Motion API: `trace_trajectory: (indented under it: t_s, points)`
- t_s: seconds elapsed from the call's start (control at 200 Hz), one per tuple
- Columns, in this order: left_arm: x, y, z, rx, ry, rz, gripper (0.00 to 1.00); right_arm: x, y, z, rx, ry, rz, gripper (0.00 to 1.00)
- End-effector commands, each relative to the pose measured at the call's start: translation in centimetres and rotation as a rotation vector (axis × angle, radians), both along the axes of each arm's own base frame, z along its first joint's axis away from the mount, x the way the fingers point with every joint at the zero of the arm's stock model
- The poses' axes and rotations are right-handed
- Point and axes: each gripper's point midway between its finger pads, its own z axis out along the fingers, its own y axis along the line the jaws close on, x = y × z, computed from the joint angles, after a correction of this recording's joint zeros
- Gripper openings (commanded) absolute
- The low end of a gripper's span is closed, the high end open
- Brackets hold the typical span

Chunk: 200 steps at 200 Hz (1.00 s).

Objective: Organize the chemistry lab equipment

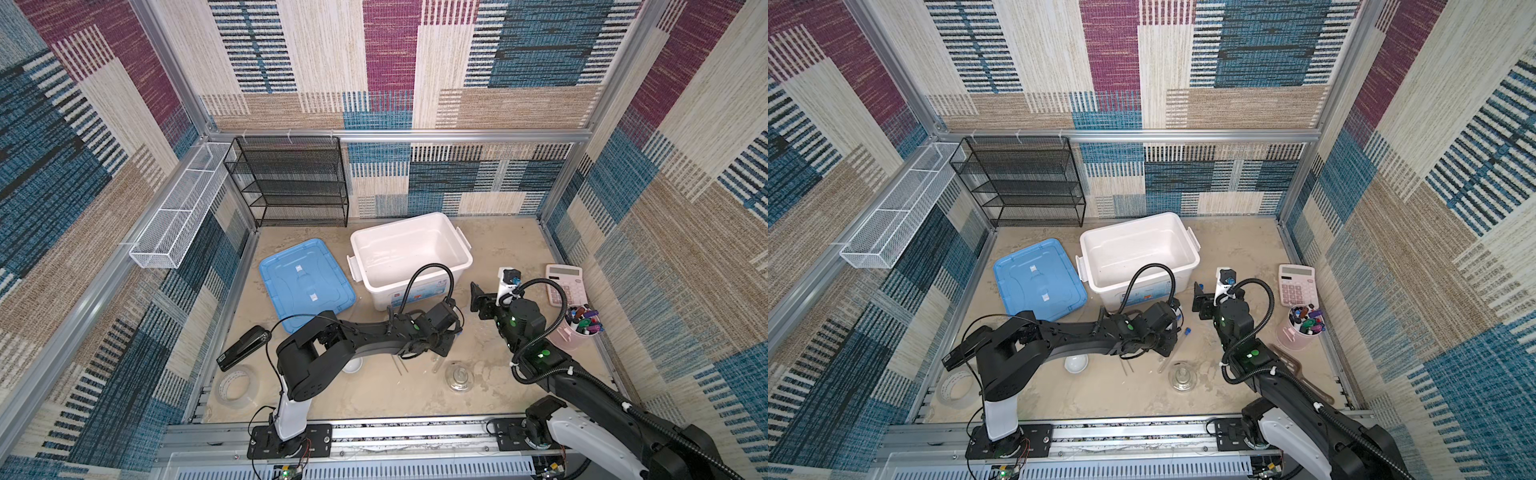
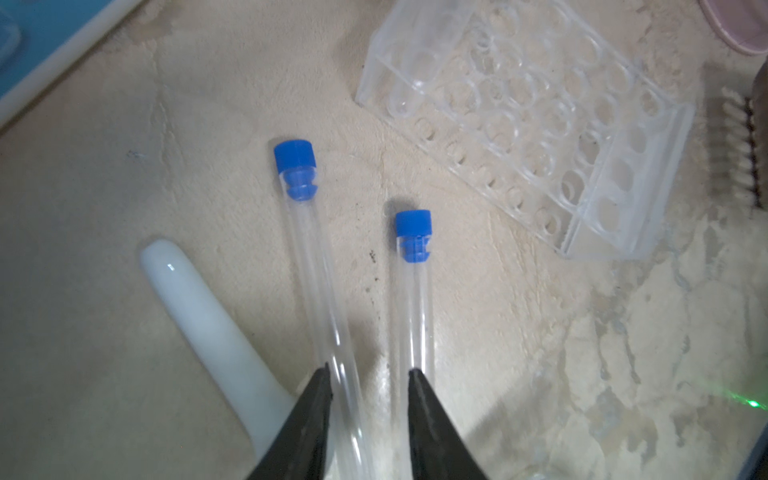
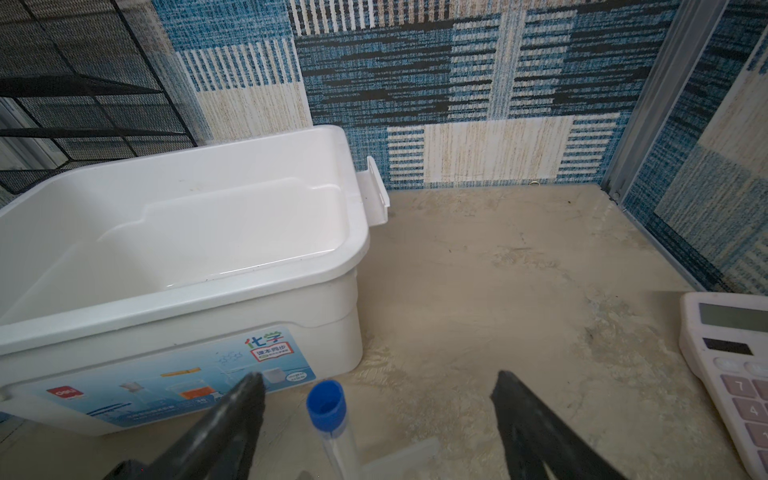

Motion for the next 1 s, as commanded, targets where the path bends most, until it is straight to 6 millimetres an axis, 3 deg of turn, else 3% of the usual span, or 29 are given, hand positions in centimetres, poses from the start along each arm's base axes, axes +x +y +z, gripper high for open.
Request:
trace_trajectory:
  t_s: [0.0,0.586,0.997]
  points:
    - [0.2,0.9,-0.7,0.043,0.008,0.036,0.34,0.0,-0.2,0.3,0.015,-0.012,-0.012,0.88]
    - [0.5,4.9,-1.1,0.170,-0.034,0.103,0.29,0.1,-0.2,0.3,0.022,-0.010,-0.016,0.88]
    - [0.6,4.8,-0.9,0.166,-0.036,0.101,0.33,0.3,-0.1,0.2,0.025,-0.004,-0.017,0.88]
